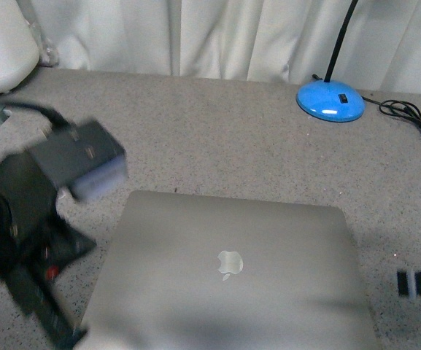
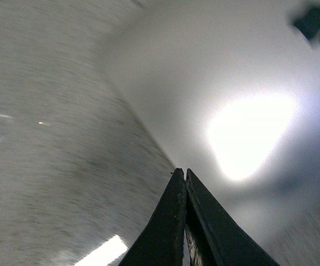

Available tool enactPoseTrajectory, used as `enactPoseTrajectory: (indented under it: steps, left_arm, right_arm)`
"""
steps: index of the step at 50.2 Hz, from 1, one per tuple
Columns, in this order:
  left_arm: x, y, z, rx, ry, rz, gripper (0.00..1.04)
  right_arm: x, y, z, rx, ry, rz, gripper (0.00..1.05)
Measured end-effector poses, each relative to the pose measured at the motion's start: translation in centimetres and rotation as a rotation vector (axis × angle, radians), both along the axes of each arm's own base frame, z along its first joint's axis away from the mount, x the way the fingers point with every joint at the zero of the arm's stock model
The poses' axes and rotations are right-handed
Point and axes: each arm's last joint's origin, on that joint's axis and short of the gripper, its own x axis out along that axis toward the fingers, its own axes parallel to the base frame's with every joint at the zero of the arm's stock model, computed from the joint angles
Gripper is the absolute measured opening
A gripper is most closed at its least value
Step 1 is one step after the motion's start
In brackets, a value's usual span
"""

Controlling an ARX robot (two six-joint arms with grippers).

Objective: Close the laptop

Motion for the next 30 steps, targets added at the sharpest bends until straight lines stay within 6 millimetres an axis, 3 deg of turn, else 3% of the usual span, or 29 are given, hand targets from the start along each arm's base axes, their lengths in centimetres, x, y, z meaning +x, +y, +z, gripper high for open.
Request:
enactPoseTrajectory:
  steps: [5,9,13,16,19,23,27,30]
  left_arm:
    - [1.8,1.5,2.4,-0.132,-0.172,0.2,0.04]
    - [3.3,5.0,6.6,-0.341,-0.449,0.506,0.04]
    - [2.9,7.9,9.2,-0.477,-0.598,0.684,0.04]
    - [1.2,10.6,10.7,-0.573,-0.722,0.794,0.04]
    - [-1.1,11.8,10.5,-0.628,-0.772,0.856,0.04]
    - [-3.4,11.7,9.6,-0.659,-0.772,0.876,0.04]
    - [-5.4,11.0,8.7,-0.68,-0.772,0.865,0.04]
    - [-7.7,9.7,7.7,-0.714,-0.784,0.831,0.04]
  right_arm:
    - [1.0,-0.9,2.3,0.007,-0.132,-0.04,0.01]
    - [1.1,-2.2,5.1,-0.024,-0.28,-0.069,0.01]
    - [0.0,-3.4,7.3,-0.063,-0.392,-0.076,0.01]
    - [-1.6,-4.3,8.8,-0.093,-0.493,-0.08,0.01]
    - [-4.2,-5.1,9.9,-0.143,-0.617,-0.086,0.01]
    - [-6.1,-5.4,10.1,-0.176,-0.695,-0.094,0.01]
    - [-8.2,-5.5,9.4,-0.214,-0.75,-0.101,0.01]
    - [-10.0,-5.2,7.7,-0.257,-0.766,-0.12,0.01]
